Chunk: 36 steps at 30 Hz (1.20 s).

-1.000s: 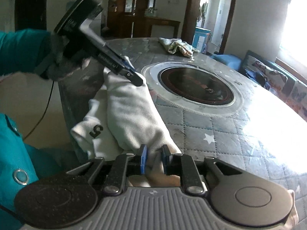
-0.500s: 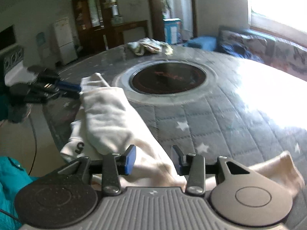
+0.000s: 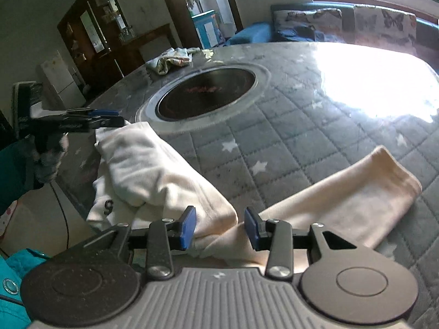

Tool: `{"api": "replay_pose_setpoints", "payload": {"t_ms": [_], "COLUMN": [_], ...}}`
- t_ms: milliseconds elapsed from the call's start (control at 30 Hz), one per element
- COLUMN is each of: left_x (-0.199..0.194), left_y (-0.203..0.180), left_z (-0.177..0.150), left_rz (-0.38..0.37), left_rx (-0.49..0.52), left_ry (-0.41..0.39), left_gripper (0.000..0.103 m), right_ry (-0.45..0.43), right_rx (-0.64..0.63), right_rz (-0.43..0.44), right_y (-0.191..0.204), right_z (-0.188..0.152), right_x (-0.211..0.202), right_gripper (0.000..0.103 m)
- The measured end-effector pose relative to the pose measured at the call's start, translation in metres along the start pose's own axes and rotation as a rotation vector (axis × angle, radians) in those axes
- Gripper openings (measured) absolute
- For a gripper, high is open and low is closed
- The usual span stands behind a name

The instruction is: Fold clothes

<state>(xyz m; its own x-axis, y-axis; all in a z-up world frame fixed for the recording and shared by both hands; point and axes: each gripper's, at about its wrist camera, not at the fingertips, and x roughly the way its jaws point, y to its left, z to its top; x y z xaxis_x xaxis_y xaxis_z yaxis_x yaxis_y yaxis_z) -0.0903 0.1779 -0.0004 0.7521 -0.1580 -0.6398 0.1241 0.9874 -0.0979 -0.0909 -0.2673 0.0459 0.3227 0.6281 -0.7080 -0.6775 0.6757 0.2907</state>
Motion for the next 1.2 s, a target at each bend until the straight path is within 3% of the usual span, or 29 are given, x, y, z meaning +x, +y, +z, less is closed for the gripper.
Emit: {"api": "replay_pose_setpoints", "payload": {"t_ms": [133,233,333,400,567,633,967,1200], "left_x": [0.013,0.016,0.012,0.009,0.005,0.007,0.011,0.023], "left_y": [-0.001,-0.003,-0.004,-0.005,-0.011,-0.012,-0.011,-0.008], "left_z": [-0.001,-0.006,-0.008,-0.009,-0.015,-0.017,-0.010,0.000], "left_rz": [-0.025,-0.036,-0.036,-0.037,-0.035,-0.034,-0.043,-0.074], "left_rx": [-0.007,-0.007,-0.003,0.000,0.039,0.042,0.045,0.027], "left_ry": [0.041,0.053,0.041,0.029,0.012,0.020,0.031,0.078], "left_gripper": [0.057,0.055,0.052,0.049,0.049,0.049,0.054,0.059], "right_ry": [0.001,-0.013,-0.051,-0.077,-0.089,-0.067,-0.048,-0.023], "right_rx": [0.035,0.002,-0.103,-0.205,-0.380,-0.394,-0.198,-0.061], "right_rz": [0.022,0.015,-0.027,-0.067,0.006,0.010,-0.017,0.037], "right_y": [-0.001,0.006,0.023,0.037,0.070,0.073,0.041,0.020], "right_z": [-0.002,-0.001,0.002,0.004,0.002,-0.001,0.001,0.002], "right_x": [0.003,0.005,0.005,0.005,0.008,0.013,0.010,0.010], "right_gripper": [0.038,0.028,0.014,0.011,0.011,0.011,0.017,0.016]}}
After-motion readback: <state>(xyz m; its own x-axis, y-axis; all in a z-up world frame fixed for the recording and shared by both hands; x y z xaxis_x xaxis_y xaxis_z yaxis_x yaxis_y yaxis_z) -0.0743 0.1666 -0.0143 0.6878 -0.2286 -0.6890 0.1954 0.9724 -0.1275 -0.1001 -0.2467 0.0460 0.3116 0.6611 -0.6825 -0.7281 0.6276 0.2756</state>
